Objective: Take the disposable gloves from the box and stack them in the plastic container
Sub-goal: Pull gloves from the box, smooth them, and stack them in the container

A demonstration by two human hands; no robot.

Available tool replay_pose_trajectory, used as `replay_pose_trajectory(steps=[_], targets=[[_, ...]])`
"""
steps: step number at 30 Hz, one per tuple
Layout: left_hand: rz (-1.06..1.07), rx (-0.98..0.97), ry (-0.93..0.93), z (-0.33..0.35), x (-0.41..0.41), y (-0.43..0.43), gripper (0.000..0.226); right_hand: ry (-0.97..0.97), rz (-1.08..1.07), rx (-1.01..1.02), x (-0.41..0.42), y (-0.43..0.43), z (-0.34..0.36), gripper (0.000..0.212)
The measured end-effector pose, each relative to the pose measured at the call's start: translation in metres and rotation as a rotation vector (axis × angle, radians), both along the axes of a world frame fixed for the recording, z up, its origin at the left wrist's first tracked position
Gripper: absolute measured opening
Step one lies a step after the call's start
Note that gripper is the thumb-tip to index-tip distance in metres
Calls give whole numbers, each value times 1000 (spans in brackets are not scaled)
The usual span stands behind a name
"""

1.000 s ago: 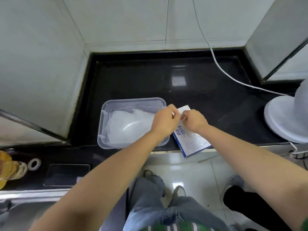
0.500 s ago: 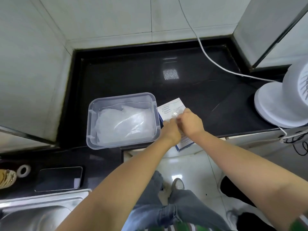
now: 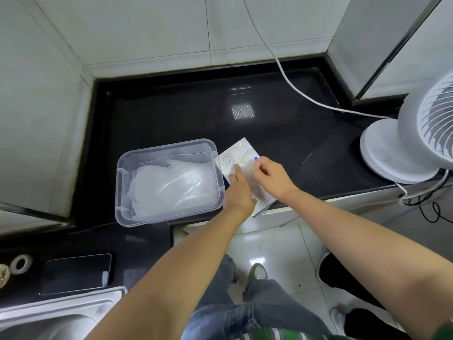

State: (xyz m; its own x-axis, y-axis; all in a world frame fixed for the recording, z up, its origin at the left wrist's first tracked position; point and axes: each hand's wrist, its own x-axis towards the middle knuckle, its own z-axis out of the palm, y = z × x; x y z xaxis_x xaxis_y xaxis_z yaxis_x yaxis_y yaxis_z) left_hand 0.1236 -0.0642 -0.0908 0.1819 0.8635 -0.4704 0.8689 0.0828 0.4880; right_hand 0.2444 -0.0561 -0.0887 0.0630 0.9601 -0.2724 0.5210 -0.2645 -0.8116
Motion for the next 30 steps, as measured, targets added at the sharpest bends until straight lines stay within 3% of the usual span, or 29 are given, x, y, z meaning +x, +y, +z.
replay_pose_trajectory(steps=[4,6,9,11,14,18,20,23,26,30], targets=[[-3,-8,-24,-3,0,0,90,-254,82,-185,-4,8,4,13],[-1,8,-40,-6,-2,-3,89,-200,93,-250,-3,12,4,32],[-25,63,-11,-11,-7,-5,99,-26,101,-314,-5,11,2,30],[-33,67,8,-12,-8,-4,101,-12,91,-286,-6,8,0,21],[-40,51,16,-10,-9,-3,101,13,-22,-82,-7,8,0,10],[-40,29,0,-6,-10,-3,101,155,-264,116,-3,13,7,14],[-39,23,4,-6,-9,-3,101,163,-265,17,1,18,12,17],[-45,3,28,-6,-8,-3,105,5,-141,-262,6,21,15,24],[-56,-3,41,-6,-8,-3,108,-14,-132,-84,2,22,24,23],[-81,-28,48,-4,-10,-1,106,256,-376,207,-3,35,49,27]])
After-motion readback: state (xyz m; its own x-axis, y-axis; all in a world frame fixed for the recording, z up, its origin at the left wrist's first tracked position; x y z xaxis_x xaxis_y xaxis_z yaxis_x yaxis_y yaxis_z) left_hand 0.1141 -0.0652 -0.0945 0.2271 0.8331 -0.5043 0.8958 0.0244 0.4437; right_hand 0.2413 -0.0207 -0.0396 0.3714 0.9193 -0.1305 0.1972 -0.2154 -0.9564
